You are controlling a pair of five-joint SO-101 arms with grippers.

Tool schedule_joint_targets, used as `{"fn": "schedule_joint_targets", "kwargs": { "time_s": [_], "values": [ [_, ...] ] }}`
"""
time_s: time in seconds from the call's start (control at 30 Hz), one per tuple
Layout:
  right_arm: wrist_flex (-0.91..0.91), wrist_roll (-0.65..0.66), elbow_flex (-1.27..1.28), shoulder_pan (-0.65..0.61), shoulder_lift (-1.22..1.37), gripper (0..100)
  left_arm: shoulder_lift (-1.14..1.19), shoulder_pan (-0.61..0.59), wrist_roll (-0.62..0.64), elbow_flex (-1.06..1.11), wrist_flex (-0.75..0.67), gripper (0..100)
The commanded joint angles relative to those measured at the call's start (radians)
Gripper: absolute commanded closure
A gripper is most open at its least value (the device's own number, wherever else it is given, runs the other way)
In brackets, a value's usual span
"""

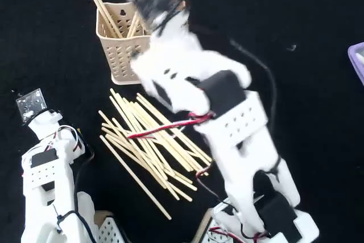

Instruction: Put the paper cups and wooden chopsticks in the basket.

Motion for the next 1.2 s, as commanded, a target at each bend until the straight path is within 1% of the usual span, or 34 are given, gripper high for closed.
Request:
{"fn": "schedule_joint_targets", "kwargs": {
  "time_s": [0.0,0.07,0.13,0.2,0.27,0.33,0.47,0.57,0.7,0.83,1.03,1.1,1.17],
  "values": [
    [-0.023,-0.002,0.297,-0.015,-0.038,83.9,-0.021,0.010,-0.009,-0.012,-0.003,85],
    [-0.150,0.048,0.496,-0.015,-0.038,83.9,-0.021,0.010,-0.009,-0.012,-0.003,85],
    [-0.328,0.123,0.673,-0.015,-0.036,84.1,-0.021,0.010,-0.009,-0.012,-0.003,85],
    [-0.500,0.163,0.817,-0.014,-0.036,84.2,-0.021,0.010,-0.009,-0.012,-0.003,85],
    [-0.629,0.184,0.917,-0.011,-0.031,84.2,-0.021,0.008,-0.009,-0.010,-0.003,85],
    [-0.694,0.210,0.947,-0.003,-0.008,84.2,-0.021,0.008,-0.009,-0.010,-0.003,85],
    [-0.746,0.252,0.905,0.058,0.071,84.2,-0.021,0.005,-0.009,-0.010,-0.003,85],
    [-0.750,0.264,0.846,0.104,0.162,84.2,-0.021,0.005,-0.009,-0.010,-0.003,85],
    [-0.747,0.262,0.782,0.112,0.289,84.2,-0.021,0.005,-0.009,-0.010,-0.003,85],
    [-0.743,0.262,0.743,0.110,0.363,84.2,-0.021,0.005,-0.009,-0.010,-0.003,85],
    [-0.618,0.264,0.699,0.117,0.374,84.4,-0.021,0.005,-0.009,-0.010,-0.003,85],
    [-0.568,0.264,0.699,0.118,0.374,87.4,-0.021,0.005,-0.009,-0.010,-0.003,85],
    [-0.525,0.275,0.699,0.118,0.374,95.6,-0.021,0.004,-0.009,-0.010,-0.003,85]
  ]
}}
